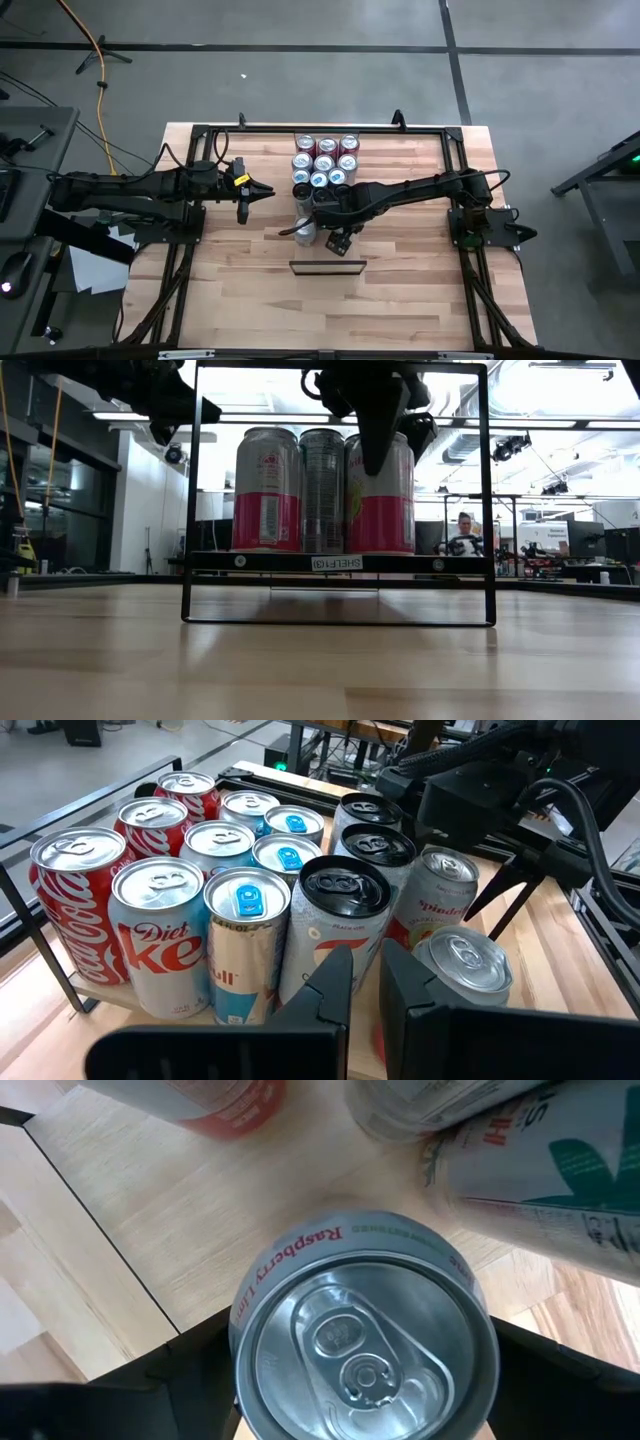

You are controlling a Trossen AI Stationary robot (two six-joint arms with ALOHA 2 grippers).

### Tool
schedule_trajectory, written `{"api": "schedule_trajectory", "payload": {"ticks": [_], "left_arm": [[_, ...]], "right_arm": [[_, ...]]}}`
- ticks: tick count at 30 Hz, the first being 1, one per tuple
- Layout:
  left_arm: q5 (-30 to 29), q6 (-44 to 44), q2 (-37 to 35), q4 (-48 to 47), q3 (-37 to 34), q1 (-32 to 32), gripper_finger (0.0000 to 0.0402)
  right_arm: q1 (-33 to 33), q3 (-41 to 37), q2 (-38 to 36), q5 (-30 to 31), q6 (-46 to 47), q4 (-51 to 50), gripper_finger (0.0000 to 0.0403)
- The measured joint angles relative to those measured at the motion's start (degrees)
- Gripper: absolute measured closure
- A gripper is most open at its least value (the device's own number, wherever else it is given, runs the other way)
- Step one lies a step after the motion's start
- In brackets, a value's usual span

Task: Place canned beverage on shelf
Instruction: Put the pink soda can on the shelf aligned with the other pink white soda can

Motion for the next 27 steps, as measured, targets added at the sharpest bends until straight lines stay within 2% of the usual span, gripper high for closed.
{"api": "schedule_trajectory", "payload": {"ticks": [5, 14, 20, 24, 27], "left_arm": [[0.01, 0.00, 0.00, 0.00, 0.01, 0.00, 0.0402], [0.02, 0.04, -0.02, 0.44, 0.02, 0.00, 0.0402], [0.09, 0.08, -2.43, 1.46, 0.09, 0.05, 0.0401], [0.12, 0.08, -5.42, 1.76, 0.09, 0.07, 0.0401], [0.13, -0.06, -7.70, 1.82, 0.09, 0.07, 0.0402]], "right_arm": [[0.00, 0.00, 0.00, -0.02, 0.41, 0.24, 0.0069], [0.01, 0.00, -1.16, 0.04, -1.84, -1.05, 0.0007], [-0.26, 0.00, -5.30, 0.23, -6.29, -6.62, 0.0008], [0.12, -0.15, -9.37, 3.57, -7.96, -9.75, 0.0008], [2.01, -1.80, -12.97, 9.50, -6.31, -9.88, 0.0008]]}}
